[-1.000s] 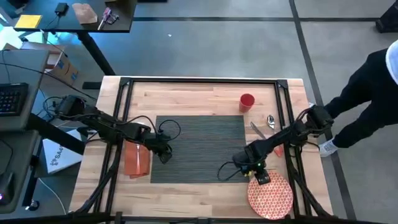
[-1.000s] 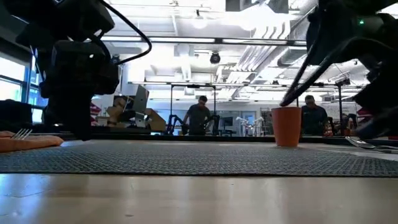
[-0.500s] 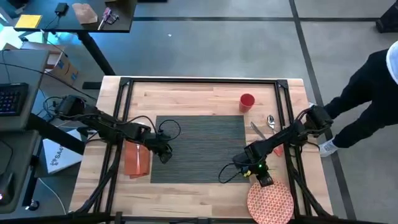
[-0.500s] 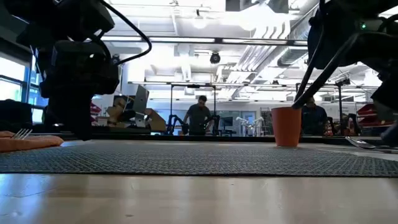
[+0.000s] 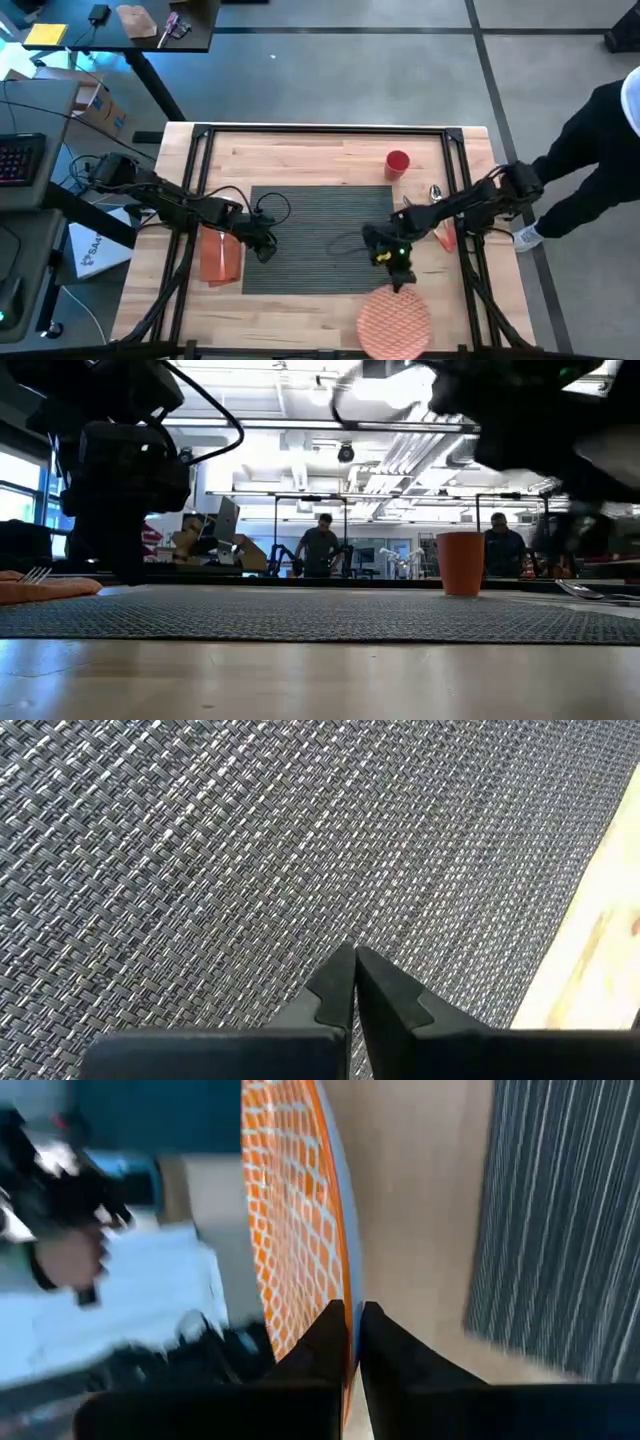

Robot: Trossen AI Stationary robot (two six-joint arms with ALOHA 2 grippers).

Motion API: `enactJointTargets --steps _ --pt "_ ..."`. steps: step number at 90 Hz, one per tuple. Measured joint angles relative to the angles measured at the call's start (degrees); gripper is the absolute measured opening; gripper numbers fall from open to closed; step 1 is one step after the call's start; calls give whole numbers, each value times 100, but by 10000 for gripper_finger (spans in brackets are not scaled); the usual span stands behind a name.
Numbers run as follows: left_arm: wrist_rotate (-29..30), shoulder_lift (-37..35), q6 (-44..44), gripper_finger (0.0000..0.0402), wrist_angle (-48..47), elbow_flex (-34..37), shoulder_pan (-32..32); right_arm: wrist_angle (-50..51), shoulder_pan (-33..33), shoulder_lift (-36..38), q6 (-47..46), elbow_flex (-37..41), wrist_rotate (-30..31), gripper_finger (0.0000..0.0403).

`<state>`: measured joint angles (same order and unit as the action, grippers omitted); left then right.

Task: Set table place
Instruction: Put the orange plate on the gray placemat

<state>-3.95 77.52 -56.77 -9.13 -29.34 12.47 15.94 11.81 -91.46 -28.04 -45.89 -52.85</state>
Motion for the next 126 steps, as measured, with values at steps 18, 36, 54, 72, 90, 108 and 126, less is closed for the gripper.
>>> enactJointTargets --steps 18,36,54,72,90,108,126 --pt "-13 0 42 0 3 0 1 -1471 -335 62 -1249 -2 792 1" --pt "-160 0 191 0 2 0 7 -2704 -687 59 -2452 -2 2070 0" --pt "-328 0 395 0 -73 0 63 -2835 -694 59 -3450 41 3116 0" --pt "-346 -2 496 0 -416 0 264 -4687 -422 55 -5595 1197 4792 0" --pt "-306 -2 498 0 -446 0 483 -4967 -117 29 -6527 1474 6590 0" --pt "-284 -2 498 0 -435 0 560 -4790 -115 -333 -6990 1360 6814 0" --pt "-282 -2 501 0 -425 0 560 -4786 -45 -572 -7266 1333 6854 0"
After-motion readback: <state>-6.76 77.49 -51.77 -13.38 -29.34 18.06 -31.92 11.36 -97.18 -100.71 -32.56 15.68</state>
